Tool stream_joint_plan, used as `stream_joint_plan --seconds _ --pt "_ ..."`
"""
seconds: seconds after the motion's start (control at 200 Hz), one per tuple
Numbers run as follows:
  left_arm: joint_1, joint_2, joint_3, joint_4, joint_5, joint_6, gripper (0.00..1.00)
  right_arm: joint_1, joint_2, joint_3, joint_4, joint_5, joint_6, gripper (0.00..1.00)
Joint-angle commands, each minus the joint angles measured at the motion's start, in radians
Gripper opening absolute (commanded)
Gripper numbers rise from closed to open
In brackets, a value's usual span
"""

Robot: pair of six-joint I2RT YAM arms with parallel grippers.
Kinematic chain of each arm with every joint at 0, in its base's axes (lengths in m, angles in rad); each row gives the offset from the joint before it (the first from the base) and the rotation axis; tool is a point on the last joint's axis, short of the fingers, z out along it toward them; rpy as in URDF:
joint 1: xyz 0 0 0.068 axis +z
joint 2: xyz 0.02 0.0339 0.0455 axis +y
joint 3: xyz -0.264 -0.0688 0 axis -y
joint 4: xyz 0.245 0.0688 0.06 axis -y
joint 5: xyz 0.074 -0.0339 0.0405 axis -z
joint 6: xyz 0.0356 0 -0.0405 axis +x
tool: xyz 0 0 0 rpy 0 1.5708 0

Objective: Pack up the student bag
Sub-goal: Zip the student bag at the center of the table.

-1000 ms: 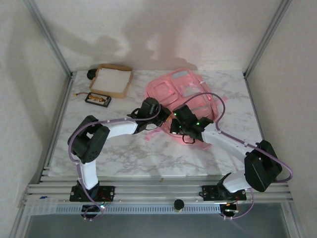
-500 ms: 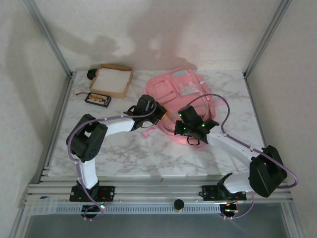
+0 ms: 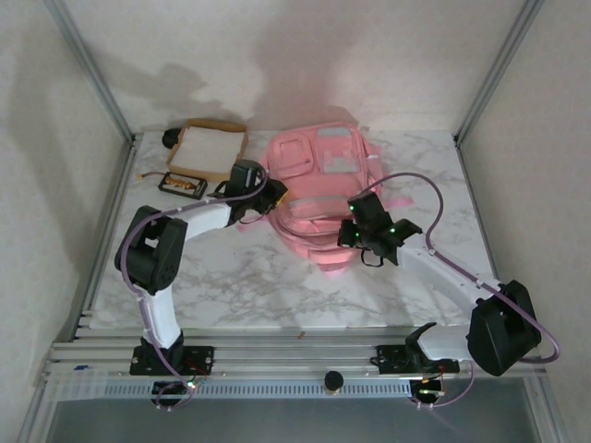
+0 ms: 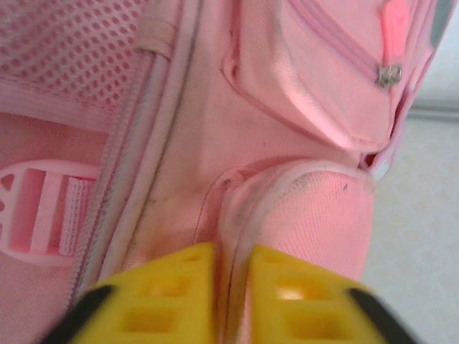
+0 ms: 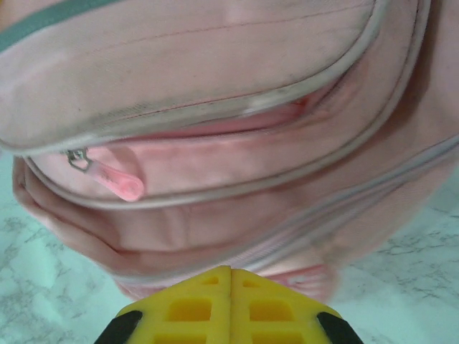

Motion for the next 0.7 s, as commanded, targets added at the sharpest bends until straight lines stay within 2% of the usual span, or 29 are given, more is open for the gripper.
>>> stream_joint_plan --seconds 0.0,0.09,0.2,0.245,0.35,0.391,0.521,0.626,0.696 --pt "-0.006 -0.074 -0.087 0.119 -0.008 -0.082 0.38 0.006 0.017 0.018 0.017 -0.032 -0.021 0.00" --pt "-0.046 -0.110 -0.119 0.141 -0.005 -0.111 0.44 0.007 0.029 0.003 0.079 -0.080 -0.050 0.00" --pt "-0.073 -0.133 -0.174 0.165 -0.031 -0.158 0.41 0.036 0.081 0.014 0.160 -0.137 -0.096 0.00" --pt "-0.076 -0.143 -0.202 0.185 -0.040 -0.186 0.41 0.052 0.112 0.020 0.186 -0.145 -0.113 0.05" --pt "-0.097 -0.161 -0.222 0.170 -0.069 -0.209 0.43 0.093 0.198 0.067 0.185 -0.065 -0.182 0.21" --pt "-0.105 -0.163 -0.227 0.174 -0.083 -0.215 0.43 0.139 0.215 0.075 0.195 -0.028 -0.211 0.29" --pt "-0.105 -0.139 -0.208 0.180 -0.076 -0.227 0.43 0.143 0.254 0.069 0.274 0.041 -0.271 0.40" --pt "-0.107 -0.131 -0.192 0.159 -0.082 -0.216 0.43 0.148 0.317 0.123 0.281 0.060 -0.297 0.43" --pt "-0.106 -0.130 -0.181 0.143 -0.091 -0.198 0.43 0.155 0.336 0.149 0.278 0.121 -0.304 0.42"
